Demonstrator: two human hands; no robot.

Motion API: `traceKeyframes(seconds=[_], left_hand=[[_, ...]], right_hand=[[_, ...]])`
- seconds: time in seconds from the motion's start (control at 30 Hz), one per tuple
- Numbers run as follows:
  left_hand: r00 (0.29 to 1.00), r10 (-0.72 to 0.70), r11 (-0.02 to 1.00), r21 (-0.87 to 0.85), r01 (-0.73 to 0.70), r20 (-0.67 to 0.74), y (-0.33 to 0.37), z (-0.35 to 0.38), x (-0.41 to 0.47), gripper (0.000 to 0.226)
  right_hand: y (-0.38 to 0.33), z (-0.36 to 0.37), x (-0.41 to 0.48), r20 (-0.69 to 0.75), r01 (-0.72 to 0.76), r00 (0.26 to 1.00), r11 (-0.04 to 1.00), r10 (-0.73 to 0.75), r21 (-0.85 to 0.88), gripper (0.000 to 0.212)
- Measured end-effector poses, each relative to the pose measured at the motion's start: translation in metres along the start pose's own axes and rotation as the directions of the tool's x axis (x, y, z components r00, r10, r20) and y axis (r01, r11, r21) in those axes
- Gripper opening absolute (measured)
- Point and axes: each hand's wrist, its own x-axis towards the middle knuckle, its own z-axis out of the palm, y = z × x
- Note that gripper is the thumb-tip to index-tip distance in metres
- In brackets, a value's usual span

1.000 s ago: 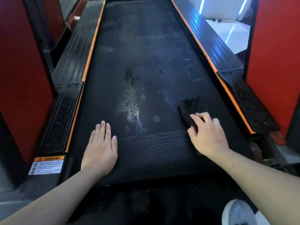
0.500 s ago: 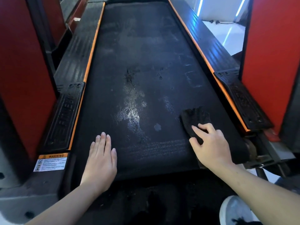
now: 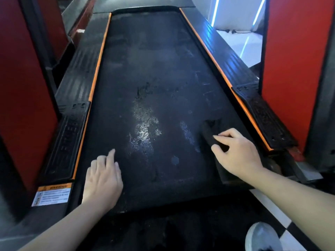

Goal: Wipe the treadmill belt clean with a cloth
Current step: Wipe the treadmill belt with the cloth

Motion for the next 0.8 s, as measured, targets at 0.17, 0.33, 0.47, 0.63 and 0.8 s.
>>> traceKeyframes(seconds=[0.17, 0.33, 0.47, 0.63, 0.8], left_hand=[[0.995, 0.076, 0.996, 0.036, -0.079, 0.066, 0.000, 0.021, 0.013, 0.063], [0.986, 0.088, 0.994, 0.058, -0.097, 0.141, -0.008, 0.034, 0.010, 0.068], [0.985, 0.081, 0.995, 0.037, -0.088, 0.149, -0.007, 0.034, 0.008, 0.069], [0.985, 0.067, 0.997, 0.019, -0.071, 0.157, -0.009, 0.036, 0.003, 0.072], [0.985, 0.062, 0.997, -0.052, -0.054, 0.161, -0.008, 0.033, -0.005, 0.071]], right_hand=[[-0.002, 0.036, 0.020, 0.093, -0.058, 0.994, 0.998, 0.058, -0.001, 0.043], [0.004, 0.050, 0.014, 0.048, -0.047, 0.997, 0.991, 0.053, -0.126, 0.046], [0.006, 0.049, 0.012, 0.045, -0.024, 0.999, 0.991, 0.031, -0.132, 0.046], [0.009, 0.050, 0.005, 0.040, -0.026, 0.999, 0.989, 0.033, -0.148, 0.045], [0.011, 0.044, -0.004, 0.049, -0.020, 0.998, 0.992, 0.026, -0.122, 0.043]])
